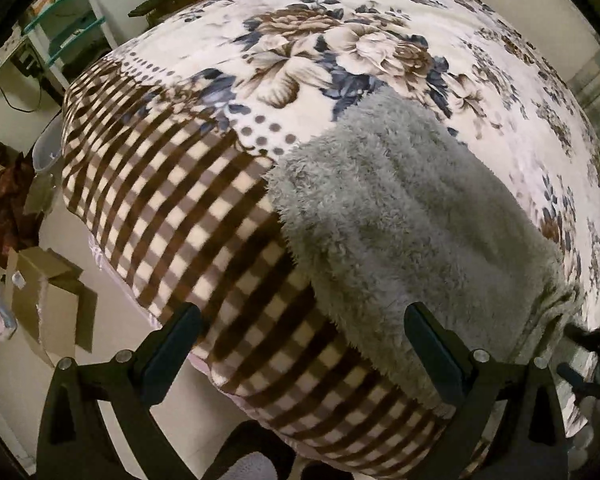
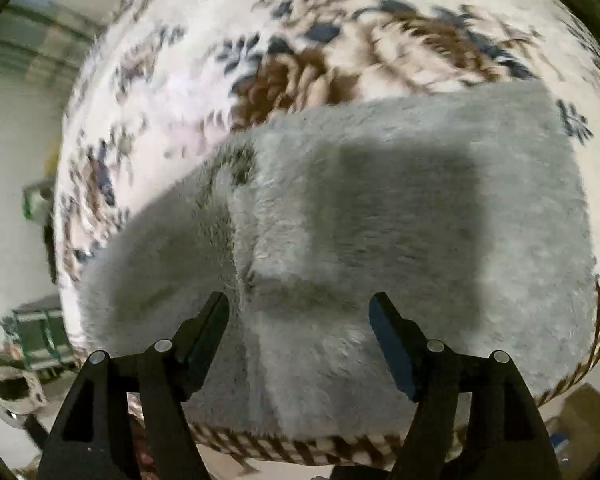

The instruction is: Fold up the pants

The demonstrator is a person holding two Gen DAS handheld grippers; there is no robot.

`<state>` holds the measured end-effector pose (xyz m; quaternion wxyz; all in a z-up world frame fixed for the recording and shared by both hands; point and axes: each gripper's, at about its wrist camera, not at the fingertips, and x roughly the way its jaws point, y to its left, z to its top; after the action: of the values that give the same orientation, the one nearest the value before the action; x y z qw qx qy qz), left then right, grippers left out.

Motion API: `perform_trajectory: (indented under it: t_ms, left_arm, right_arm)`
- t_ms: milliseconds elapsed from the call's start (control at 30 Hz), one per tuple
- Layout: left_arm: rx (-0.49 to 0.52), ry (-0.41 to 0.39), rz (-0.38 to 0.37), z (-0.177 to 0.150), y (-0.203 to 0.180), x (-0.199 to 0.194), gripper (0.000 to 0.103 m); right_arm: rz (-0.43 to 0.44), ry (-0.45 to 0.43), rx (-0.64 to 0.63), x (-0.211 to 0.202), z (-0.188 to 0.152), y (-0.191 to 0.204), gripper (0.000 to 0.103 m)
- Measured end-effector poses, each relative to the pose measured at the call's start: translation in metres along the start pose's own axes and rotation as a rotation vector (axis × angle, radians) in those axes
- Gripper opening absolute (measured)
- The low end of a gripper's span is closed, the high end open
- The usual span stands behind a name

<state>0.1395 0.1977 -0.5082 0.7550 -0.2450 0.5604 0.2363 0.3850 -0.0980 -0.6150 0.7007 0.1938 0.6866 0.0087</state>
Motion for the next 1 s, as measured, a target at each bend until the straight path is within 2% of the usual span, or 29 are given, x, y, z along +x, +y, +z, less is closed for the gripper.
perform_trajectory:
  t_ms: [67, 100, 133, 167, 200, 433, 500, 600, 667, 700, 733, 800, 833, 900, 933, 967, 1000]
  left_arm:
    - [0.004, -0.002, -0.01, 0.002, -0.001, -0.001, 0.103]
    - [0.007, -0.006, -0.013, 0.003, -0.002, -0.002, 0.103]
    - [0.012, -0.01, -0.014, 0.003, -0.002, -0.003, 0.103]
    - [0.016, -0.011, -0.016, 0.004, -0.002, -0.003, 0.103]
    - [0.019, -0.014, -0.017, 0.005, -0.002, -0.003, 0.103]
    - [0.003, -0.018, -0.019, 0.007, 0.0, -0.004, 0.103]
    - [-0.001, -0.013, -0.018, 0.008, 0.0, -0.003, 0.103]
    - [-0.002, -0.013, -0.016, 0.008, -0.001, -0.004, 0.103]
    - [-0.003, -0.027, -0.007, 0.008, 0.0, -0.005, 0.103]
    - [-0.006, -0.032, 0.004, 0.008, 0.002, -0.005, 0.103]
    - [-0.012, -0.033, 0.01, 0.008, 0.004, -0.004, 0.103]
    - [-0.036, -0.027, 0.019, 0.009, 0.009, 0.0, 0.103]
    - [-0.047, -0.025, 0.025, 0.01, 0.012, 0.001, 0.103]
    - [-0.069, -0.019, 0.032, 0.011, 0.018, 0.003, 0.103]
    - [-0.077, -0.016, 0.036, 0.012, 0.02, 0.004, 0.103]
    - [-0.085, -0.016, 0.037, 0.011, 0.022, 0.004, 0.103]
    - [-0.094, -0.015, 0.033, 0.012, 0.024, 0.004, 0.103]
  right_arm:
    - [-0.08, 0.018, -0.003, 0.012, -0.002, 0.008, 0.073]
    - [-0.079, 0.013, 0.005, 0.011, -0.004, 0.012, 0.067]
    - [-0.083, 0.006, 0.005, 0.013, -0.006, 0.012, 0.041]
    - [-0.093, 0.004, 0.002, 0.016, -0.008, 0.011, 0.022]
    - [-0.092, 0.011, 0.006, 0.015, -0.018, 0.009, 0.008]
    - [-0.02, -0.033, -0.071, 0.0, -0.037, 0.038, 0.007]
    - [-0.029, -0.002, -0.137, 0.007, -0.036, 0.052, 0.009]
    - [-0.094, 0.076, -0.138, 0.024, -0.03, 0.048, 0.017]
    - [-0.108, 0.047, -0.106, 0.016, -0.023, 0.039, 0.035]
    - [-0.113, 0.016, -0.095, 0.011, -0.021, 0.037, 0.057]
    - [-0.125, -0.01, -0.09, 0.008, -0.018, 0.036, 0.071]
    - [-0.118, -0.005, -0.086, 0.016, -0.013, 0.041, 0.077]
    - [-0.12, 0.015, -0.087, 0.024, -0.011, 0.044, 0.077]
    - [-0.195, 0.043, -0.114, 0.048, -0.006, 0.059, 0.077]
    - [-0.251, 0.058, -0.135, 0.06, -0.006, 0.064, 0.075]
    - [-0.275, 0.05, -0.14, 0.066, -0.006, 0.066, 0.068]
    - [-0.33, 0.008, -0.153, 0.066, -0.008, 0.068, 0.036]
